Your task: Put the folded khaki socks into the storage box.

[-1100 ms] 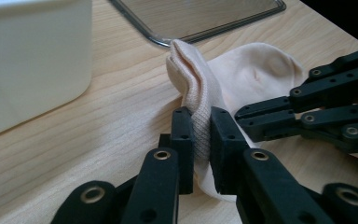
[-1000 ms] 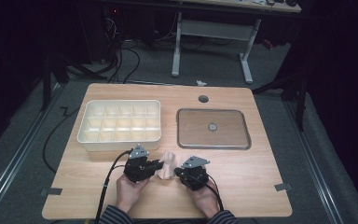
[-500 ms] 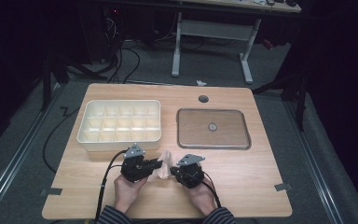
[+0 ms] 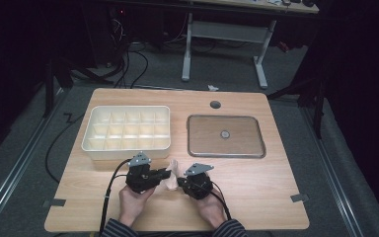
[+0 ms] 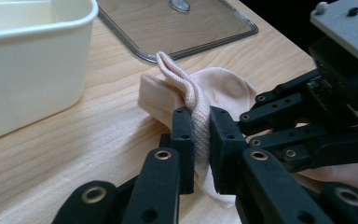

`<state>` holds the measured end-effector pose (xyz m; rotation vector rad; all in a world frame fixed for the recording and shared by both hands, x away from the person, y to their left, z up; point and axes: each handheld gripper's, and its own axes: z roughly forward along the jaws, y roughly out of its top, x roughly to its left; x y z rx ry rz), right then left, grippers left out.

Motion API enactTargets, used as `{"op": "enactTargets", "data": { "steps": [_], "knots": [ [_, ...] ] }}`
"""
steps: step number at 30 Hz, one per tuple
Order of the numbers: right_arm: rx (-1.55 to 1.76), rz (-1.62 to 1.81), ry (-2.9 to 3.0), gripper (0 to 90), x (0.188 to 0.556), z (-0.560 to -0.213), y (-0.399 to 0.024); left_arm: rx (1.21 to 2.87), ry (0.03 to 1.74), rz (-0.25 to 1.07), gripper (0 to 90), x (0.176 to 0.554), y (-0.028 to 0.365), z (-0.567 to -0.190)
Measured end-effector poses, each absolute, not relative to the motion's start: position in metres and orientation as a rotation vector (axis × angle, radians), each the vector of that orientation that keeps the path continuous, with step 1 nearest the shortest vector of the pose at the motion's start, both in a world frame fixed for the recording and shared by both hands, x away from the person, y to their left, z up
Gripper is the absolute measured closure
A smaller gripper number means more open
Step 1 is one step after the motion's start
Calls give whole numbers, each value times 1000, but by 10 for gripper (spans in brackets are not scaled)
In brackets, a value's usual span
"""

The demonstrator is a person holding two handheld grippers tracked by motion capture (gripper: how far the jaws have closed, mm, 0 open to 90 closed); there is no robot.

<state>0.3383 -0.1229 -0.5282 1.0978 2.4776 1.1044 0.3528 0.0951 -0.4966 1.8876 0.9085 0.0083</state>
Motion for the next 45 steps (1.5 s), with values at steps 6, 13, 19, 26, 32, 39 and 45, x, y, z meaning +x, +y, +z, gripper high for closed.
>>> {"op": "enactTargets", "data": {
  "steps": [6, 13, 19, 26, 32, 39, 45],
  "knots": [
    [1108, 1135, 2468, 767, 336, -524, -127, 1921, 919, 4, 820, 353, 94, -495],
    [1157, 1133, 2316, 701, 331, -507, -159, 1943, 914, 23, 819, 351, 91, -492],
    [1226, 1046, 2226, 661, 334, -505, -191, 1949, 914, 42, 816, 350, 89, -493],
    [1292, 1002, 2224, 654, 337, -513, -203, 1954, 914, 48, 816, 349, 86, -492],
    [1315, 1023, 2287, 803, 339, -522, -199, 1984, 894, 70, 813, 349, 81, -489],
    [1301, 1043, 2307, 852, 337, -521, -196, 2004, 870, 78, 813, 348, 75, -487],
    [1293, 1070, 2322, 854, 336, -520, -191, 2031, 861, 90, 811, 349, 68, -487]
  ]
}}
